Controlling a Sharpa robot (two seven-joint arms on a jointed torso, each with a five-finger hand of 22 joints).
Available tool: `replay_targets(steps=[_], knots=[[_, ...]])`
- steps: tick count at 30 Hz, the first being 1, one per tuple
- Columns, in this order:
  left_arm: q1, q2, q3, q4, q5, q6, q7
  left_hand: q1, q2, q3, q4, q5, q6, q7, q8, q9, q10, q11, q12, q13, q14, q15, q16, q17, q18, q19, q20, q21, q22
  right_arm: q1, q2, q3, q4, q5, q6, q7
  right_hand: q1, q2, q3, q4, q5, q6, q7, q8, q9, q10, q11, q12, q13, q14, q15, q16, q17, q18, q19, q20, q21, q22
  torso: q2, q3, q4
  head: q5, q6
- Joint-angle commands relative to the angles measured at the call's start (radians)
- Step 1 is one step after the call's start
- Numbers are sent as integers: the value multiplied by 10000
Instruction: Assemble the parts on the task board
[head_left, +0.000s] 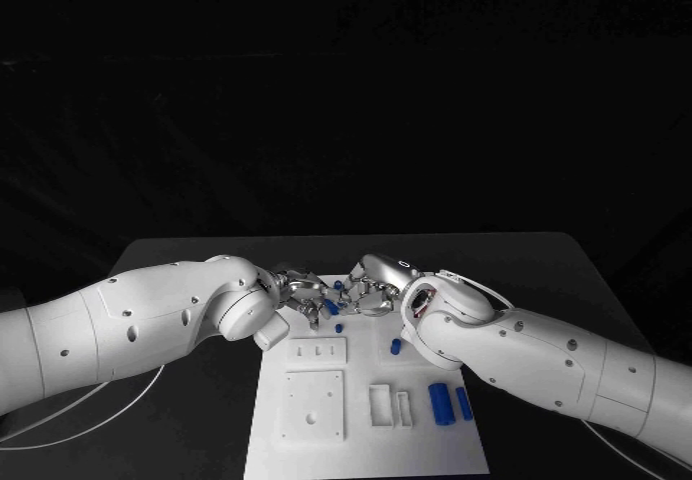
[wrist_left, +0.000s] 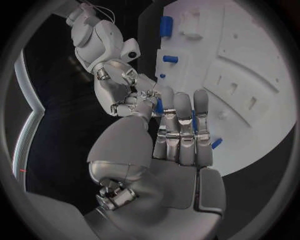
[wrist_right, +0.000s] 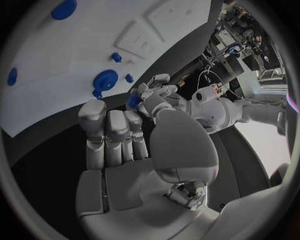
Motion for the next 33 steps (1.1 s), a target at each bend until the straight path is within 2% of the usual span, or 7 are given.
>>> replay_targets(steps=[1,3,8,11,15,25,33], knots=[[4,16,4,111,109,585,54,-119,304,49,166,36,353,-428,145,8291,13,-142,483,352,-164,-14,471,160,-217,-106,-11,168,204,4,21,5,-3,-24,81,83,-18,90,-3,35,49,95,-37,22,9,32,-62,-9,15,6,-34,23,-4,-42,172,-67,-22,981,0,-3,-4,-6,-22],[3,0,3,137,111,651,56,-371,549,223,149,49,181,-517,199,9517,-305,-118,1066,706,-332,-24,827,220,-220,-204,-15,282,375,4,18,4,-10,-19,77,86,-15,94,-5,38,44,94,-37,21,8,31,-62,-11,14,6,-34,18,-7,-42,172,-68,-27,980,0,-2,-14,3,-32],[3,-30,2,189,106,769,41,-605,707,426,248,117,-133,-508,358,11186,-1000,-127,2292,1282,-692,-24,1561,330,-227,-354,-12,411,618,4,14,1,-16,-4,64,93,-15,94,-5,38,44,94,-37,21,8,31,-62,-11,14,6,-34,18,-7,-42,172,-68,-27,980,-3,-6,-12,-9,-43],[2,-44,2,213,79,864,17,-619,749,617,504,95,-961,-484,1712,10860,-1618,-85,3284,1599,-1028,-6,2088,307,-232,-481,5,484,810,4,13,1,-18,1,50,98,-15,94,-5,38,44,94,-37,21,8,31,-62,-11,14,6,-34,18,-7,-42,172,-68,-27,980,-7,-5,-6,-12,-49],[1,-54,2,229,25,961,-16,-576,764,692,569,79,-1404,-464,2705,10215,-1830,-69,3727,1425,-1168,10,2367,55,-210,-506,33,479,935,4,9,0,-18,29,34,109,-22,91,-11,44,46,81,-33,20,7,18,-59,-35,-4,2,-33,3,-19,-41,171,-67,-30,980,-15,-7,12,-31,-94],[0,-70,2,229,-13,1051,-33,-596,835,704,522,69,-1859,-459,3848,9232,-1966,-92,4114,1066,-1260,26,2674,-327,-197,-510,51,394,1137,4,-25,0,-36,145,43,149,-27,77,-22,53,48,36,-22,17,3,8,-53,-51,-17,3,-30,-5,-23,-35,168,-65,-55,975,-19,-12,4,-20,-129],[-1,-82,2,176,-37,938,44,-472,740,606,164,-61,-1524,-494,3659,8689,-1834,-118,4099,974,-1199,2,2732,-374,-185,-463,34,403,1222,4,-65,0,-54,372,32,251,-109,-30,-143,151,113,-241,46,10,-13,-36,-10,-104,-57,-6,1,-37,-47,-14,155,-41,-122,963,-13,-9,2,-28,-152]])
